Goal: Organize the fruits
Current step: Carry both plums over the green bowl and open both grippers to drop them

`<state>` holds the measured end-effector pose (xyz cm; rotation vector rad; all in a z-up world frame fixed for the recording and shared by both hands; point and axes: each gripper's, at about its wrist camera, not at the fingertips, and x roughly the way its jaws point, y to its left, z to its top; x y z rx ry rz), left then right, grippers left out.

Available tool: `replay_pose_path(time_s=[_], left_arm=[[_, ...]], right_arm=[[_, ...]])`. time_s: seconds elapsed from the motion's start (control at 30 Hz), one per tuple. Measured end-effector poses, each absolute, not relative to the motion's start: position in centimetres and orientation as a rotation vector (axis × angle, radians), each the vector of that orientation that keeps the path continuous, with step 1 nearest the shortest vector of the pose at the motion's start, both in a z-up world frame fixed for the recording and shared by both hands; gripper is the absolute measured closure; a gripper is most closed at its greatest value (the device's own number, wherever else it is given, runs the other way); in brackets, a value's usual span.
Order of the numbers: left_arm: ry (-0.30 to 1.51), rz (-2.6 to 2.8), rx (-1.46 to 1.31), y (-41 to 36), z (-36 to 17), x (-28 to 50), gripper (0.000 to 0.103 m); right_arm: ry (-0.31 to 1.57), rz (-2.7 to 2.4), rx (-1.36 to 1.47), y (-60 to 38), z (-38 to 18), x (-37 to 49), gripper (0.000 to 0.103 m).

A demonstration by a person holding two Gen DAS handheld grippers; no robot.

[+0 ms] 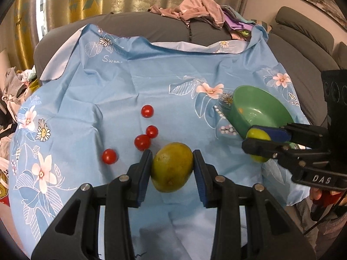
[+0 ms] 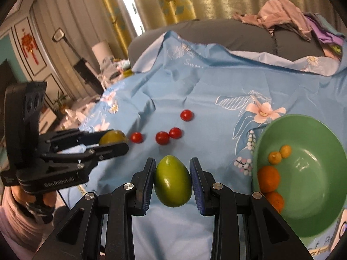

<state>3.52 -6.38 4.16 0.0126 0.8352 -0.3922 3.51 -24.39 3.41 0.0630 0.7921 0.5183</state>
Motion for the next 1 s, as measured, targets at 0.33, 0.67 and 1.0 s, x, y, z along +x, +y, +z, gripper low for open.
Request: replay_pose_path(time_s=[0.33, 0.67, 1.0], left_arm=[[0.813, -0.407, 0.064, -9.1, 5.4, 2.4, 0.065], [0.789, -0.473, 0.129, -13.5, 6.5, 3.1, 0.065], [0.779, -0.566, 0.204, -19.4, 6.9, 4.3, 0.065]], right_arm=[[0.708, 0.478, 0.136, -27.8, 5.0, 1.5, 0.069], [0.665, 0.42, 0.196, -31.8, 5.3, 0.9, 0.069], [0.646, 0.343, 0.261, -36.4, 4.5, 0.8, 0.069]])
